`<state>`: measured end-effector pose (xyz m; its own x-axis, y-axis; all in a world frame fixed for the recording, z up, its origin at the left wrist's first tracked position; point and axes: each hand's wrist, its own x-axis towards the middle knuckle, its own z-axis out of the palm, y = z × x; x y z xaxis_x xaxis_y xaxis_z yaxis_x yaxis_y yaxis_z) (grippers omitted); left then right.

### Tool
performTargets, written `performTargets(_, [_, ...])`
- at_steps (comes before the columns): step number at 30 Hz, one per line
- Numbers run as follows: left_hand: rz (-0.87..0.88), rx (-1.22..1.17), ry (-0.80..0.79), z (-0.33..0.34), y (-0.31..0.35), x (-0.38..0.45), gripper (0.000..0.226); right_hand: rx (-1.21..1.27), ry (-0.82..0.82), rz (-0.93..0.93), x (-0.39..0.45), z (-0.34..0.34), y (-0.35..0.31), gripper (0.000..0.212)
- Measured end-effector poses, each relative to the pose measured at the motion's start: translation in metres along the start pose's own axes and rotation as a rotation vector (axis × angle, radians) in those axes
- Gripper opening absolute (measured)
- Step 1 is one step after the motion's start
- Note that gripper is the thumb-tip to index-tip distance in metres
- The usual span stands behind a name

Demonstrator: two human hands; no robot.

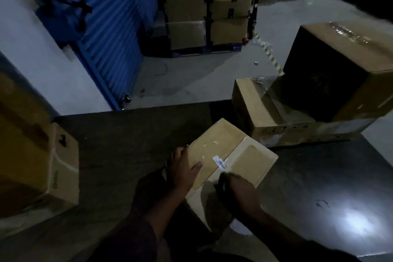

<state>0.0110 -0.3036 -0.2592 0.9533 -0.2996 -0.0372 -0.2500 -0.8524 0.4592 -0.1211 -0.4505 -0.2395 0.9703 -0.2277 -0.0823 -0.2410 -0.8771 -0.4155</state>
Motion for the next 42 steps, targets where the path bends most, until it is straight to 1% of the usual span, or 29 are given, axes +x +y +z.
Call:
performTargets(2, [-0.005,-0.013,0.039,0.008,0.001,-0.006,0.082,-0.031,0.073,-0.094,0.018,-0.002,0.011,0.025])
performTargets(4, [-0.033,-0.004,0.082,0.011,0.001,-0.009,0.084,-0.12,0.055,-0.131,0.032,0.001,0.03,0.036])
performTargets(5, [-0.059,-0.008,0.085,0.011,0.003,-0.009,0.083,-0.147,0.038,-0.143,0.034,0.003,0.039,0.039])
performTargets(7, [-0.107,-0.025,0.078,0.012,0.011,-0.005,0.084,-0.142,0.035,-0.169,0.034,0.007,0.048,0.04])
performTargets(9, [-0.154,-0.038,0.085,0.011,0.021,-0.002,0.09,-0.116,0.055,-0.19,0.032,0.007,0.046,0.041])
performTargets(11, [-0.191,-0.031,0.11,0.014,0.031,-0.001,0.1,-0.101,0.056,-0.192,0.032,0.003,0.042,0.041])
performTargets(13, [-0.218,0.004,0.146,0.016,0.038,-0.002,0.103,-0.117,0.055,-0.196,0.036,0.001,0.043,0.04])
performTargets(16, [-0.218,0.051,0.198,0.021,0.039,-0.002,0.096,-0.106,0.048,-0.201,0.043,0.001,0.046,0.034])
performTargets(18, [-0.219,0.03,0.215,0.022,0.035,0.001,0.093,-0.074,0.004,-0.168,0.047,0.0,0.046,0.038])
performTargets(20, [-0.212,-0.003,0.197,0.021,0.03,0.007,0.089,-0.097,0.019,-0.163,0.05,0.0,0.041,0.043])
performTargets(23, [-0.168,0.001,0.158,0.017,0.023,0.012,0.08,-0.079,0.036,-0.126,0.054,0.001,0.033,0.036])
performTargets(25, [-0.144,-0.008,0.155,0.017,0.019,0.013,0.076,-0.081,0.085,-0.117,0.054,0.003,0.033,0.028])
performTargets(27, [-0.131,-0.039,0.161,0.019,0.015,0.013,0.073,-0.095,0.082,-0.13,0.053,0.002,0.032,0.031])
performTargets(29, [-0.121,-0.052,0.174,0.02,0.014,0.012,0.072,-0.109,0.041,-0.141,0.054,0.002,0.034,0.042])
performTargets(31, [-0.105,-0.045,0.174,0.021,0.014,0.012,0.073,-0.149,0.038,-0.145,0.055,0.0,0.033,0.047])
performTargets(35, [-0.086,-0.036,0.178,0.021,0.013,0.013,0.074,-0.122,0.098,-0.102,0.053,0.002,0.029,0.047])
performTargets(37, [-0.085,-0.025,0.167,0.02,0.012,0.013,0.074,-0.137,0.11,-0.08,0.053,0.005,0.027,0.038])
performTargets(39, [-0.085,-0.037,0.157,0.019,0.012,0.013,0.073,-0.151,0.119,-0.085,0.053,0.008,0.026,0.037])
performTargets(42, [-0.091,-0.041,0.154,0.018,0.013,0.012,0.075,-0.12,0.111,-0.043,0.052,0.006,0.023,0.033])
